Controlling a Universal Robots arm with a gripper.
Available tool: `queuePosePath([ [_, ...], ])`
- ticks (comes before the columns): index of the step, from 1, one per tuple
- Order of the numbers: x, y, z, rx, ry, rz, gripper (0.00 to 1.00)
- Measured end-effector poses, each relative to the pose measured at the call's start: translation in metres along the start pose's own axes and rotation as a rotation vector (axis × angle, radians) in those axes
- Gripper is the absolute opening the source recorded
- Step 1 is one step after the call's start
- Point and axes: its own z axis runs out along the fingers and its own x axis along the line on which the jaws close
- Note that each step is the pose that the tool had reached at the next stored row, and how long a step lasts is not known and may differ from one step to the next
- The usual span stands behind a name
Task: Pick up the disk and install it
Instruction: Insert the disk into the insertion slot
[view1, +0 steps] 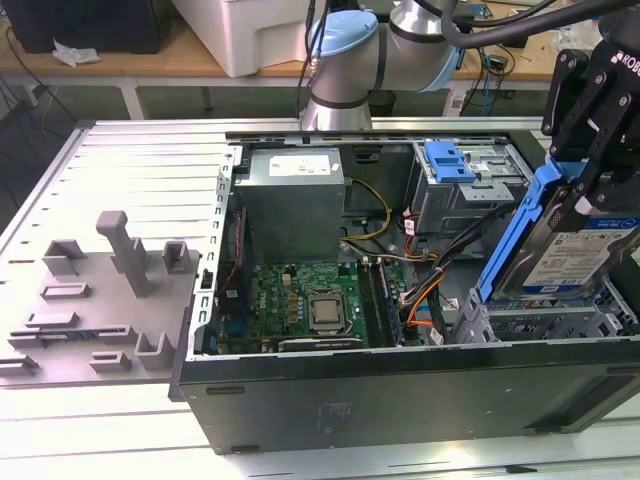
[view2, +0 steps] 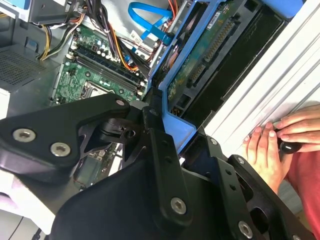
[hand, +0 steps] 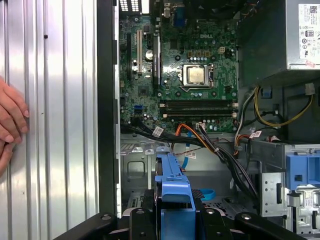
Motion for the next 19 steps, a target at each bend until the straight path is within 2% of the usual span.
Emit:
queuePosePath([
  [19, -0.0003, -0.0001, 0.0036, 0.0, 0.0013, 0.0, 0.37],
])
